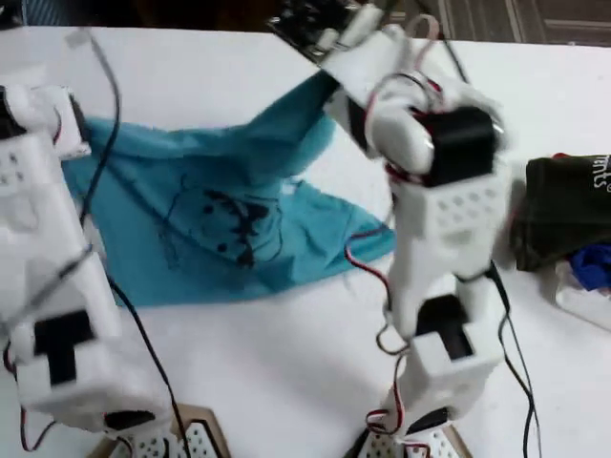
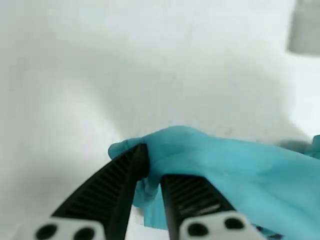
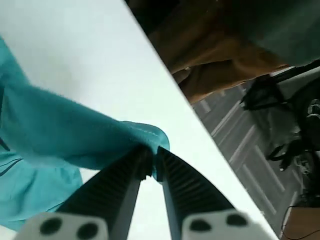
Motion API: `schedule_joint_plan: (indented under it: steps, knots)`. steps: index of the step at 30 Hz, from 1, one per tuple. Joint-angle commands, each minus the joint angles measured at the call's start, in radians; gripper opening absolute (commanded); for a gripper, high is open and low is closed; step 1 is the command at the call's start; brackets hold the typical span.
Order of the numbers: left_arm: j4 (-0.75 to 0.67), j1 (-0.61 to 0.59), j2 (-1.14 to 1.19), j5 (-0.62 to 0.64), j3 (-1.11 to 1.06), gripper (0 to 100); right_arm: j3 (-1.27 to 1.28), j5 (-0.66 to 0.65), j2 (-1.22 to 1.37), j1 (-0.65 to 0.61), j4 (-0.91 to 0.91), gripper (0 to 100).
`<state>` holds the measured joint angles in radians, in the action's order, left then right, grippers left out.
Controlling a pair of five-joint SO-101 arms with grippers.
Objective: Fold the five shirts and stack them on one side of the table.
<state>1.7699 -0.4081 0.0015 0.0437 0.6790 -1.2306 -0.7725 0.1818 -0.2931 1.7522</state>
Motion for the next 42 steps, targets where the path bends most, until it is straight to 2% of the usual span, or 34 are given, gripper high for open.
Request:
schedule_joint_plan:
  steps: [1, 8, 16, 22, 27, 33, 37, 42]
  knots:
    - [0.012, 0.068, -0.222, 0.005, 0.045, 3, -0.029, 0.012, -0.133, 0.024, 0.018, 1.7]
    - [0.009, 0.075, -0.463, 0.005, 0.044, 3, -0.026, 0.069, -0.337, 0.084, 0.018, 1.7]
    - [0.014, 0.078, -0.671, 0.005, 0.036, 3, -0.025, 0.066, -0.542, 0.208, 0.019, 1.7]
    - [0.014, 0.081, -0.738, 0.005, 0.036, 3, -0.032, 0.064, -0.588, 0.334, 0.016, 1.7]
    - [0.008, 0.081, -0.736, 0.011, 0.016, 3, -0.026, 0.068, -0.591, 0.355, 0.016, 1.7]
    - [-0.115, 0.077, -0.694, 0.02, -0.228, 3, -0.025, 0.107, -0.475, 0.255, 0.016, 1.7]
    - [-0.265, 0.077, -0.651, 0.055, -0.404, 3, -0.025, 0.138, -0.332, 0.177, -0.01, 1.7]
    - [-0.486, 0.075, -0.555, 0.044, -0.602, 3, -0.026, 0.14, -0.114, 0.139, -0.116, 1.7]
